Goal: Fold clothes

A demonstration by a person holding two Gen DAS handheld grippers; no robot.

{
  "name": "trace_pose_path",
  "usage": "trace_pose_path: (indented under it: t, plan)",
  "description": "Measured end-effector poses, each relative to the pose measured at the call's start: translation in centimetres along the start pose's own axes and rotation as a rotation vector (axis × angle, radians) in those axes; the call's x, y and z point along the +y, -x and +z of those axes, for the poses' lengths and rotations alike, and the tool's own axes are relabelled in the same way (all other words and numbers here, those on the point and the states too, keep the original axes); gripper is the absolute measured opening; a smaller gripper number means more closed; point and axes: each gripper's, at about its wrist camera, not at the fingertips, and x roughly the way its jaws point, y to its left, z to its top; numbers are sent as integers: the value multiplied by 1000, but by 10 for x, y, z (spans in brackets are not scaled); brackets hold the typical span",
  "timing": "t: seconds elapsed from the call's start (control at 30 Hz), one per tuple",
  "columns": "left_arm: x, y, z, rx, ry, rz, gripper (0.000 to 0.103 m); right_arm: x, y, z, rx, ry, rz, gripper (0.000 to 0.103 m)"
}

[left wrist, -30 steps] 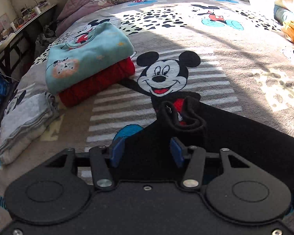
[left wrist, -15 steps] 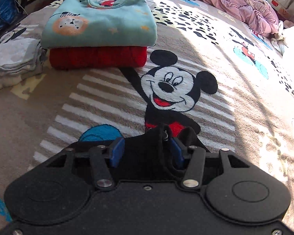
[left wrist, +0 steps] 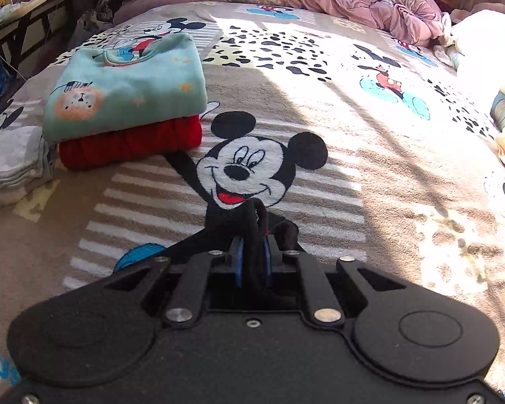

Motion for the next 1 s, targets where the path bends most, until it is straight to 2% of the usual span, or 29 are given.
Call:
trace_pose_path:
  t: [0.1, 0.2, 0.43, 0.53, 0.67, 0.8, 0.83, 0.87, 0.93, 1.0]
  plan:
    - [-17, 23, 4, -41, -62, -91, 9, -3, 3, 2, -16, -10, -4, 102]
    - [-38, 43, -1, -74, -169, -198, 9, -5, 10, 6, -55, -22, 6, 102]
    - [-85, 99, -38, -117, -543, -463, 9, -15, 36, 21, -170, -16, 68, 102]
    - [-92, 126, -56, -122, -680, -566, 9, -17, 47, 26, -217, 10, 69, 102]
    - [-84, 165, -73, -155, -783, -685, 9, -12, 64, 28, -280, 75, 129, 102]
    - [-68, 185, -81, -181, -790, -676, 9, 11, 81, 25, -352, 209, 185, 102]
    - [-64, 185, -82, -183, -778, -656, 9, 17, 84, 24, -361, 243, 200, 98]
    - [-60, 184, -82, -183, -761, -627, 9, 23, 86, 22, -358, 274, 215, 92]
    - [-53, 182, -82, -183, -730, -582, 9, 36, 85, 19, -330, 325, 231, 62]
    - [-45, 179, -80, -178, -672, -531, 9, 49, 82, 15, -308, 366, 222, 55]
